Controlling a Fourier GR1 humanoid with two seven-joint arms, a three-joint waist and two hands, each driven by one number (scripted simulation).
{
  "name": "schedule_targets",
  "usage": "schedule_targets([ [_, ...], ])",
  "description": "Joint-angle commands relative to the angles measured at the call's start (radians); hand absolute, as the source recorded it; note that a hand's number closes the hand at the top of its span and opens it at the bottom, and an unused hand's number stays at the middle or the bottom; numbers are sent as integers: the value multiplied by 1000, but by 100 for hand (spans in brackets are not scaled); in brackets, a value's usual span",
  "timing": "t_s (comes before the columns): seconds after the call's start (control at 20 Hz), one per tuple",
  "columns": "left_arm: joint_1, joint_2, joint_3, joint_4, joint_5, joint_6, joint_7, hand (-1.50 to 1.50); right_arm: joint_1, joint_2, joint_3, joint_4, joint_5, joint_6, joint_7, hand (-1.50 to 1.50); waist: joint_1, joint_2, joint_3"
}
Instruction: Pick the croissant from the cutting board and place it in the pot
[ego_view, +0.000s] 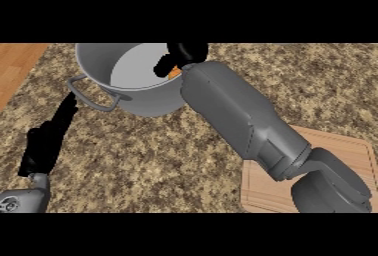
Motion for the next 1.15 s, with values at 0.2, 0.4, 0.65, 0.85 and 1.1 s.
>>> schedule_targets([
  [0.2, 6, 2, 2, -12, 16, -21, 14, 0, 34, 0, -166, -112, -155, -231, -229, -150, -15, -10, 4],
  [0.4, 8, -28, -20, 4, -18, 12, 9, 0, 65, 0, -216, -143, -267, -242, -305, -150, -22, -14, 2],
  [0.65, 54, 2, 45, 6, 8, 10, -14, 0, 112, 0, -261, -156, -385, -95, -443, -150, -70, -28, 2],
  [0.85, 72, -6, 47, 3, 2, 12, -7, 0, 132, 0, -272, -143, -467, -59, -501, -150, -86, -32, 2],
  [1.1, 131, -13, 61, -33, -2, 13, -16, 0, 272, 0, -243, -224, -483, -58, -590, -150, -116, -42, 2],
])
